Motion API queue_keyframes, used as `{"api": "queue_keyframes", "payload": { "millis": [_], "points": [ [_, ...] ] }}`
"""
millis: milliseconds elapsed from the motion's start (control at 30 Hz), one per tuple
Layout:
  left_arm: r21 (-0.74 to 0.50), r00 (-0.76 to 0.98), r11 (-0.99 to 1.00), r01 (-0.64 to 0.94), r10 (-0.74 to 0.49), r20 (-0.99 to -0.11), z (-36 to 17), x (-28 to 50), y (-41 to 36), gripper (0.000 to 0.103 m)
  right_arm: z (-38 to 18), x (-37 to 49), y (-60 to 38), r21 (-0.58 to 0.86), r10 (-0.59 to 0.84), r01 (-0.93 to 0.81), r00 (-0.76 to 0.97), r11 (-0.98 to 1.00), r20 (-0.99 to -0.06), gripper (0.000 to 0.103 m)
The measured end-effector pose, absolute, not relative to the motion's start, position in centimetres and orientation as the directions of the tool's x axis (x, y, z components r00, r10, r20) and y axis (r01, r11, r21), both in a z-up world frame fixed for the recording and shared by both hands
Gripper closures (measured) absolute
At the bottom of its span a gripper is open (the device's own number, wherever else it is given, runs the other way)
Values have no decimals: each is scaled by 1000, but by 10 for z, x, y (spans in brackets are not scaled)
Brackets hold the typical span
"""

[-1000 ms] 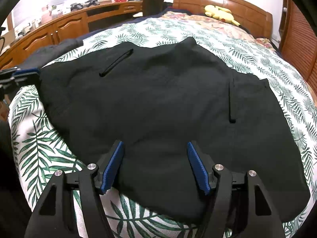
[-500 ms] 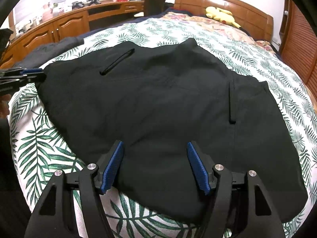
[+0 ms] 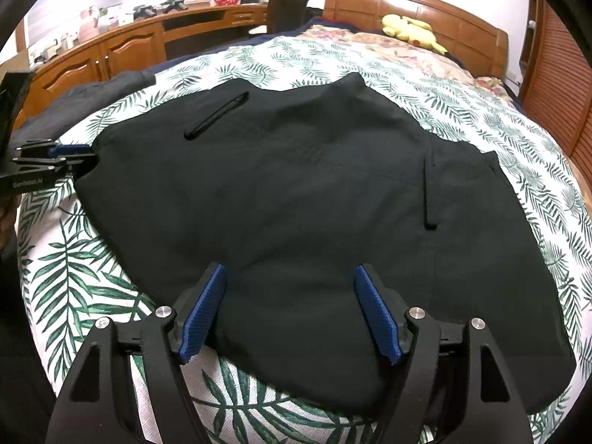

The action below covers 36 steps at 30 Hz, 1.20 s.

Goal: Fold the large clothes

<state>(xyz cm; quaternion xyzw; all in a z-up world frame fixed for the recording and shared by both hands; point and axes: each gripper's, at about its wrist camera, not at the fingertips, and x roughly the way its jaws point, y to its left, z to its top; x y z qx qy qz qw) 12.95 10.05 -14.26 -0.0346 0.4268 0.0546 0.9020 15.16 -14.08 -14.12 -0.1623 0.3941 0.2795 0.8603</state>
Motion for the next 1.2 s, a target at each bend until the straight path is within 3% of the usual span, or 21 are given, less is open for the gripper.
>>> {"api": "queue_keyframes", "payload": {
  "millis": [167, 367, 400, 467, 500, 700, 867, 1200],
  "points": [
    [-175, 628, 975, -140, -49, -777, -139, 121, 108, 66, -141, 151, -140, -60, 352, -609, 533, 791, -769, 29],
    [-198, 626, 969, -149, -63, -778, -145, 118, 107, 66, -142, 151, -141, -68, 351, -613, 536, 787, -768, 28],
    [-202, 626, 969, -145, -69, -777, -144, 118, 108, 69, -142, 150, -141, -67, 352, -614, 536, 786, -767, 28],
    [-198, 629, 971, -135, -71, -774, -139, 119, 107, 92, -141, 151, -141, -65, 354, -616, 532, 785, -769, 28],
    [-200, 637, 972, -126, -75, -768, -133, 119, 106, 94, -141, 150, -141, -64, 355, -618, 530, 784, -770, 28],
    [-98, 735, 994, -43, -35, -678, -62, 124, 70, 100, -139, 152, -148, -35, 377, -629, 508, 776, -775, 28],
    [-43, 787, 994, 98, -104, -608, 3, 145, 10, 102, -127, 146, -174, -7, 400, -615, 522, 789, -753, 29],
    [42, 767, 941, 336, -247, -593, 32, 200, -136, 103, -102, 138, -286, -6, 312, -439, 649, 898, -694, 32]
  ]
}}
